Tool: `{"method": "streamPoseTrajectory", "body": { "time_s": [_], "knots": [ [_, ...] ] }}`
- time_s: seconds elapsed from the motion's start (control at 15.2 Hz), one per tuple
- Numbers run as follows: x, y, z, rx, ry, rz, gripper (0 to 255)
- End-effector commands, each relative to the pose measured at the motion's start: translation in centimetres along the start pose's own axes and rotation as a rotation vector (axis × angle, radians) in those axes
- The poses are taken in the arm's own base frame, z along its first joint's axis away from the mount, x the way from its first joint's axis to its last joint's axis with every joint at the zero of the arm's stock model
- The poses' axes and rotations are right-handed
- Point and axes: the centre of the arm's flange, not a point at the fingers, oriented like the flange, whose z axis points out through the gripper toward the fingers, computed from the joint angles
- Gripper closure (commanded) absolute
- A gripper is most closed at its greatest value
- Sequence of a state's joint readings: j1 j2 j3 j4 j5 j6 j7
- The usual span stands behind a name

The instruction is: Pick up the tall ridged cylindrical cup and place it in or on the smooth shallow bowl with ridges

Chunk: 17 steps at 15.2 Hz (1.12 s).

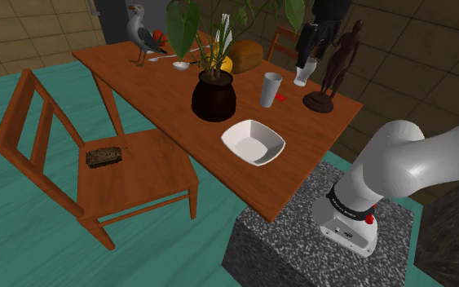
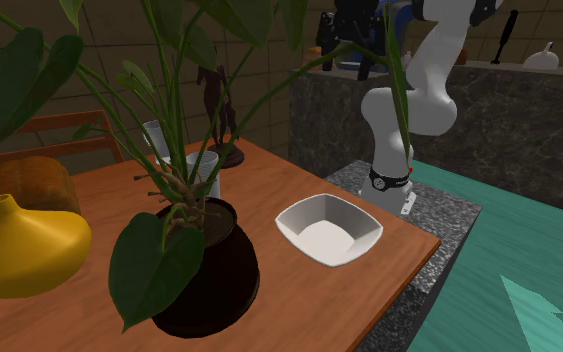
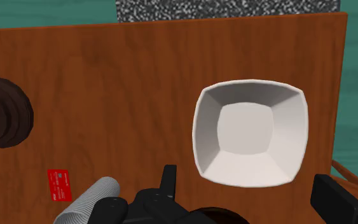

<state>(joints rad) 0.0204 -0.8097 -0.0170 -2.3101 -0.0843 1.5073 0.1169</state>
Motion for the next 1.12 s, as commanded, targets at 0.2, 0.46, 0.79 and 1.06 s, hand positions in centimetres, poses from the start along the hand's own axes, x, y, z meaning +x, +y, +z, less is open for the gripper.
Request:
{"method": "streamPoseTrajectory", "body": {
  "time_s": [0.2,0.46,0.79,1.06],
  "knots": [
    [3.0,1.3,2.3,-0.003,-0.001,0.052,0],
    [6.9,3.2,5.3,-0.006,-0.002,0.121,0],
    [11.5,6.0,9.0,-0.01,-0.004,0.208,0],
    [15.1,8.5,12.0,-0.014,-0.006,0.278,0]
  ]
}}
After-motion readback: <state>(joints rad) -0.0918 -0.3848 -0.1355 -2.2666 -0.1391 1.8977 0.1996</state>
